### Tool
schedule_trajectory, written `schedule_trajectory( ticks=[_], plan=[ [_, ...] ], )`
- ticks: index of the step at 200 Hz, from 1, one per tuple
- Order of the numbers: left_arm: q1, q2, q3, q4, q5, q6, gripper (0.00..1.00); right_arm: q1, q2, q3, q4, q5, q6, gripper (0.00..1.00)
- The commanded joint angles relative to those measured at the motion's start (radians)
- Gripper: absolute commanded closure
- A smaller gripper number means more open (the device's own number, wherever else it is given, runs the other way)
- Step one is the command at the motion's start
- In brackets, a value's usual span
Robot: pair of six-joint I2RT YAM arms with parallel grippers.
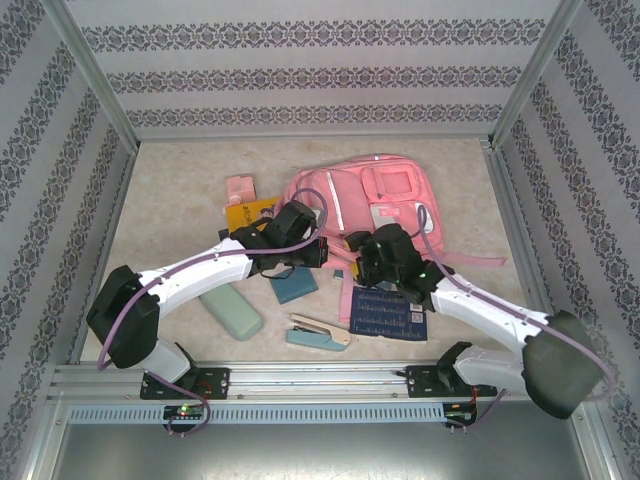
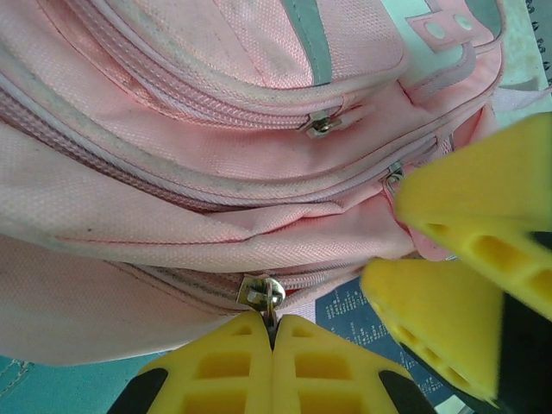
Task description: Pack books, pencil case, and school supplies into a backpack
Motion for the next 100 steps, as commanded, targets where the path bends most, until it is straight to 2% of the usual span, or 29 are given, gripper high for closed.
schedule_trajectory(
  ticks=[1,55,100],
  plan=[
    [-0.02,-0.034,0.03,0.084,0.01,-0.012,1.0,-0.031,0.074,0.051,0.073,0.009,-0.058,0.43],
    [-0.02,-0.042,-0.011,0.089,0.008,-0.003,1.0,-0.048,0.15,0.113,0.02,0.016,-0.184,0.74],
    [-0.003,-0.038,0.0,0.023,-0.043,0.091,1.0,-0.087,0.136,0.141,-0.055,0.002,-0.299,1.0]
  ],
)
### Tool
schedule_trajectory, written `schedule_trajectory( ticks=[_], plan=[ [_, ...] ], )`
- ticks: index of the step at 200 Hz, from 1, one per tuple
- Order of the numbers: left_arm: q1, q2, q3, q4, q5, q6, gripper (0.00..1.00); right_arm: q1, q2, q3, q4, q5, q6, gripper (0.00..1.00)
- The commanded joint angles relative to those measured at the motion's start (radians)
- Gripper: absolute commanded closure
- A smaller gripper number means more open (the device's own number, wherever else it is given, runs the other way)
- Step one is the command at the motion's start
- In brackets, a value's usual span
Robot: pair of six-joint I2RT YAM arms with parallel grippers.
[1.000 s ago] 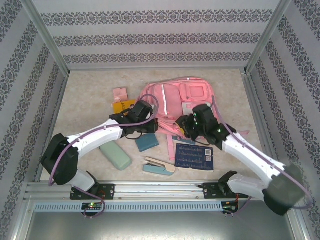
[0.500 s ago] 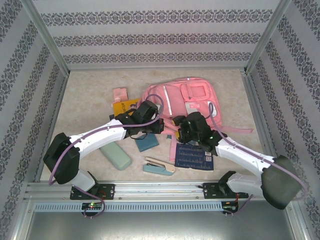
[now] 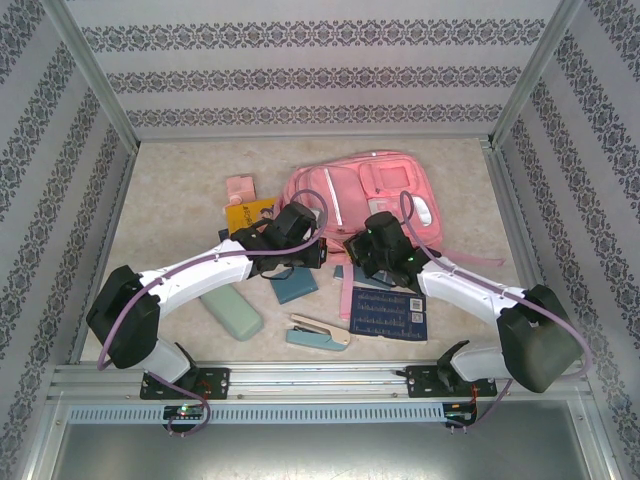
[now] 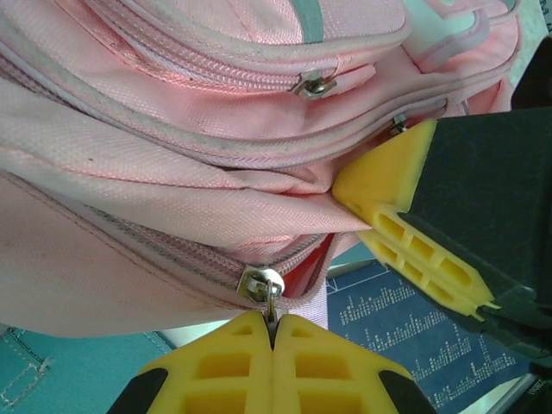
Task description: Pack books, pencil case, and school supplies into a backpack
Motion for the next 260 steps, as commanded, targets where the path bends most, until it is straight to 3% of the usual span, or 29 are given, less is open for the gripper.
schedule_trajectory(
  ticks=[1,87,142,212,260],
  plan=[
    [-0.001,-0.037,0.013,0.014,-0.014,0.072,1.0,-0.038,-0.003,0.042,-0.024,0.018,-0.11,1.0],
    [0.103,-0.045,-0.013,-0.045,-0.024,0.134,1.0,-0.122,-0.011,0.068,-0.074,-0.112,-0.254,1.0],
    [0.186,-0.063,-0.037,-0.059,-0.003,0.138,1.0,-0.127,0.009,0.222,-0.267,-0.171,-0.44,1.0],
    [0.292,-0.065,-0.02,-0.087,0.014,0.16,1.0,-0.192,-0.027,0.222,-0.334,-0.244,-0.564,1.0],
    [0.296,-0.077,0.025,-0.163,0.003,0.189,1.0,-0.2,0.019,0.358,-0.419,-0.276,-0.799,1.0]
  ],
)
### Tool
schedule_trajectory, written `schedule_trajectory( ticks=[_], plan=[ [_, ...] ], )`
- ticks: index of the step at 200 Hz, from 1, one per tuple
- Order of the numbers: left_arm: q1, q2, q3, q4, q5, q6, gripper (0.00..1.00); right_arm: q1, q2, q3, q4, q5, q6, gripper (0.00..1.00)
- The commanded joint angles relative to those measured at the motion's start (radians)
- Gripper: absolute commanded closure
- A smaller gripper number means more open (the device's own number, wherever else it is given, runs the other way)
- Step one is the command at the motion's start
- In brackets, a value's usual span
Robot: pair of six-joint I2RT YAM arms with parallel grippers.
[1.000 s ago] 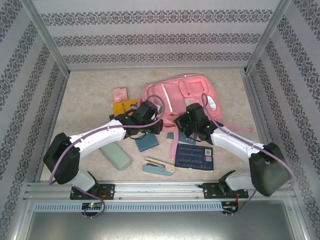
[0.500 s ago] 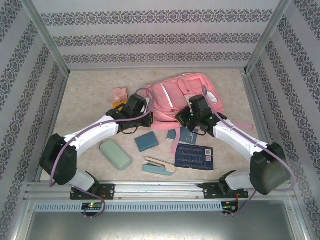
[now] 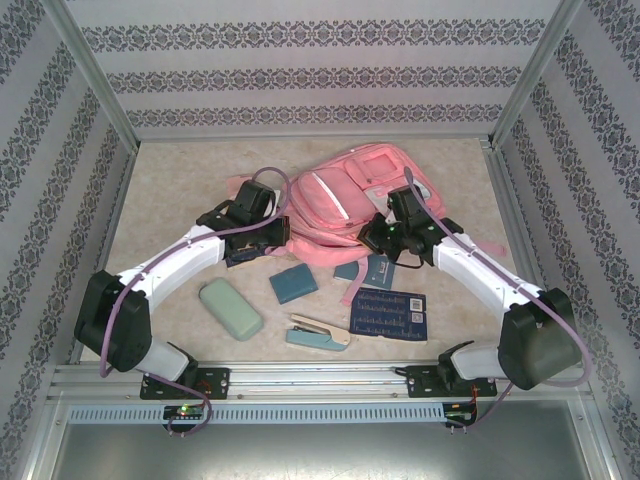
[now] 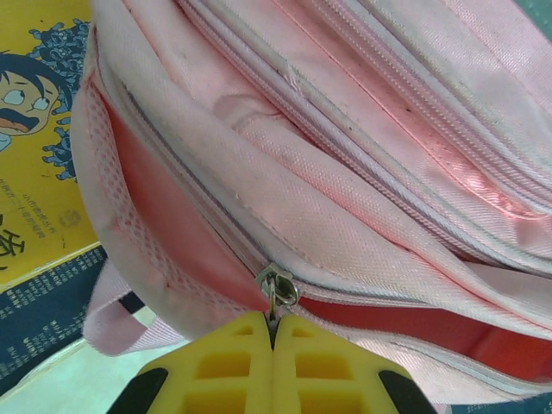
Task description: Pack books, pencil case, and school supplies into a backpack
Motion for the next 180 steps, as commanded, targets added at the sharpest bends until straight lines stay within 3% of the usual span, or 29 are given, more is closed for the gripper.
schedule_trajectory(
  ticks=[1,38,69,111,126,180],
  plan=[
    [0.021,-0.028,0.031,-0.076,-0.027,0.027,1.0,-0.008,0.006,0.13,-0.03,-0.015,-0.191,1.0],
    [0.006,-0.103,-0.025,-0.069,0.026,-0.036,1.0,-0.012,0.104,0.253,-0.019,-0.032,-0.203,0.94],
    [-0.059,-0.127,-0.064,-0.023,0.042,-0.086,1.0,-0.043,0.199,0.329,-0.038,-0.03,-0.201,0.88],
    [-0.115,-0.034,-0.066,0.099,0.087,-0.166,1.0,-0.074,0.21,0.317,-0.091,0.08,-0.126,0.44],
    [-0.123,0.003,-0.034,0.132,0.096,-0.184,1.0,-0.071,0.144,0.277,-0.103,0.101,-0.072,0.4],
    [-0.188,0.109,0.101,0.121,0.103,-0.166,1.0,-0.033,-0.104,0.132,-0.102,0.075,0.183,0.42]
  ],
)
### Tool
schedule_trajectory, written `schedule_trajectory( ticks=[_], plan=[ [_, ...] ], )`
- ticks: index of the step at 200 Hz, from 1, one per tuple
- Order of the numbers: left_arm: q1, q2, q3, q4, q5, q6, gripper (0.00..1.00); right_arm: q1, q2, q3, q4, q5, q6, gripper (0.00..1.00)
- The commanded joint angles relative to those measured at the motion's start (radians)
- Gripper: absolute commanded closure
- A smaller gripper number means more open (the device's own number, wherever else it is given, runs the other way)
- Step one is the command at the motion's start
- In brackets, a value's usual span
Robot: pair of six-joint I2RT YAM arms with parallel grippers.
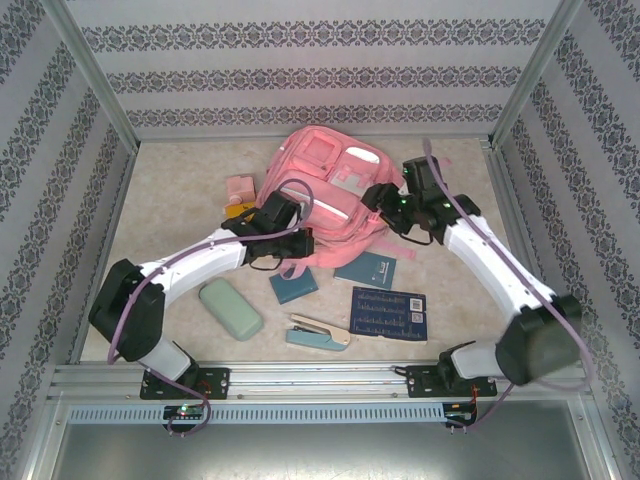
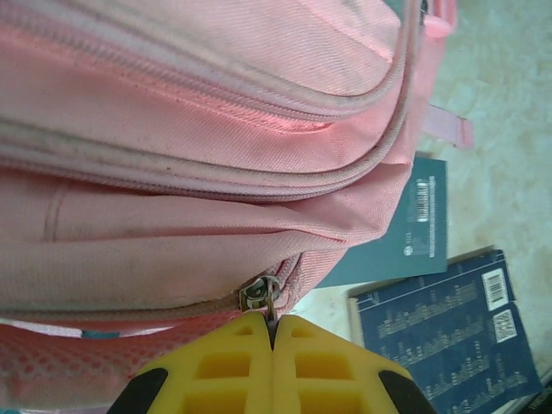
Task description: Pack books, pencil case, and school supplies into a backpack
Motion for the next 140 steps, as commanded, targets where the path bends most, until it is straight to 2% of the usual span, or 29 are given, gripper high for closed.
schedule_trajectory(
  ticks=[1,25,53,82,140],
  plan=[
    [-0.037,0.015,0.07,0.066,0.03,-0.013,1.0,0.032,-0.082,-0.068,0.008,-0.003,0.18,0.42],
    [-0.058,0.014,0.085,0.061,0.028,-0.013,1.0,0.068,-0.129,-0.179,0.118,-0.033,0.387,0.43],
    [-0.075,-0.012,0.084,0.036,0.008,0.001,1.0,0.124,-0.099,-0.217,0.177,-0.014,0.483,0.45],
    [-0.078,-0.036,0.062,0.037,0.002,-0.002,1.0,0.149,-0.05,-0.302,0.313,-0.009,0.621,0.49],
    [-0.083,-0.047,0.054,0.047,-0.004,-0.01,1.0,0.156,0.025,-0.331,0.412,0.053,0.671,0.5]
  ],
)
